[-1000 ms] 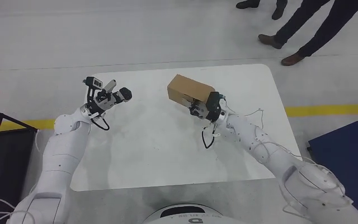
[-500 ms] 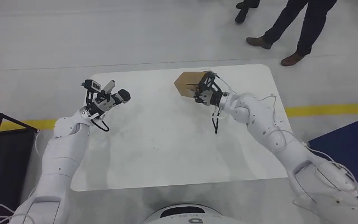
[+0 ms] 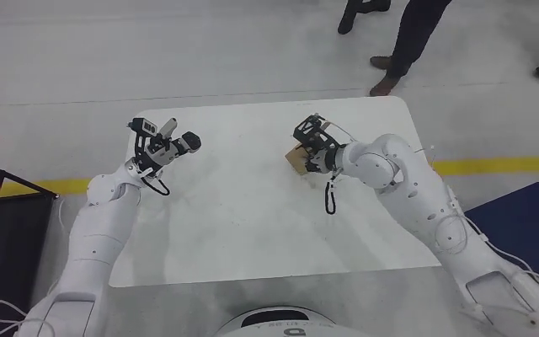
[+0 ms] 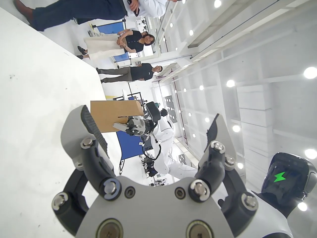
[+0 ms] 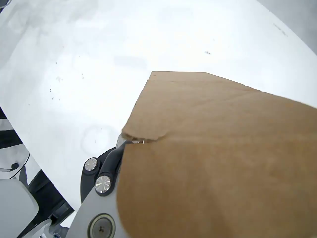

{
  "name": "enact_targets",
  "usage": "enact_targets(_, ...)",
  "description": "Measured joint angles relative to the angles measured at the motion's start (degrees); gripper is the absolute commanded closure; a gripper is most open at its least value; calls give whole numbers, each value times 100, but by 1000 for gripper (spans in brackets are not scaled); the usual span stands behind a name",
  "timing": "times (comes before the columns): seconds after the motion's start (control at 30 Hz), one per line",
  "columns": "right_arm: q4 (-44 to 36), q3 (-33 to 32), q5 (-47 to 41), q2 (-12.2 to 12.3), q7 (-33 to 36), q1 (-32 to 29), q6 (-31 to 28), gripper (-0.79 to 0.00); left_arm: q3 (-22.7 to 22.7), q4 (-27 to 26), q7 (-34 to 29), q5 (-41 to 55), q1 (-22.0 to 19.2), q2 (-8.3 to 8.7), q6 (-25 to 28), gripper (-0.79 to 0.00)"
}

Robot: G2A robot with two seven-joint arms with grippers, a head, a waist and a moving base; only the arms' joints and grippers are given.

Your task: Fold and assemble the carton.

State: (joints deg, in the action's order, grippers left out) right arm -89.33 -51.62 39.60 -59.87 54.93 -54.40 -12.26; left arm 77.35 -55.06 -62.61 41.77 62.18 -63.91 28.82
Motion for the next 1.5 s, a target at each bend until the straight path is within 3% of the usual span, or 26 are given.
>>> enact_targets(0.33, 202, 180, -328, -66, 390, 38, -119, 0, -53, 50, -26, -21, -63, -32, -10, -785)
enact_targets(0.4, 217, 216, -384, -86, 342, 43, -147, -219, -60, 52, -35, -18, -68, -37, -5, -785)
enact_targets(0.47, 227, 243, -423, -106, 265, 58, -181, -329, -61, 67, -51, -6, -71, -41, -5, -785)
enact_targets(0.63, 234, 207, -407, -138, -137, 69, -144, -456, -46, 115, -72, 6, -82, -46, -4, -785)
enact_targets(0.83, 253, 47, -660, -149, -613, -26, -258, -483, -11, 154, -114, 27, -114, -47, -21, -785)
enact_targets(0.93, 245, -43, -748, -150, -909, -71, -437, -551, 7, 167, -127, 14, -134, -45, -27, -785)
enact_targets(0.97, 211, -107, -759, -145, -1153, -109, -612, -539, 15, 171, -131, 14, -140, -45, -28, -785)
enact_targets(1.03, 167, -249, -750, -124, -1639, -209, -994, -606, 24, 183, -134, 17, -148, -45, -32, -785)
enact_targets(1.1, 197, -466, -611, -80, -2304, -381, -1520, -560, 23, 195, -134, 16, -154, -48, -41, -785)
enact_targets(1.27, 760, -1101, -438, 3, -4178, -899, -2432, -603, -107, 194, -208, -133, -169, -72, -134, -785)
enact_targets(1.4, 1614, -1373, -314, -14, -5354, -1029, -2553, -585, -347, 120, -359, -338, -197, -116, -240, -785)
enact_targets(1.5, 2231, -1256, -315, -73, -5652, -947, -2771, -585, -636, 26, -488, -521, -234, -178, -329, -785)
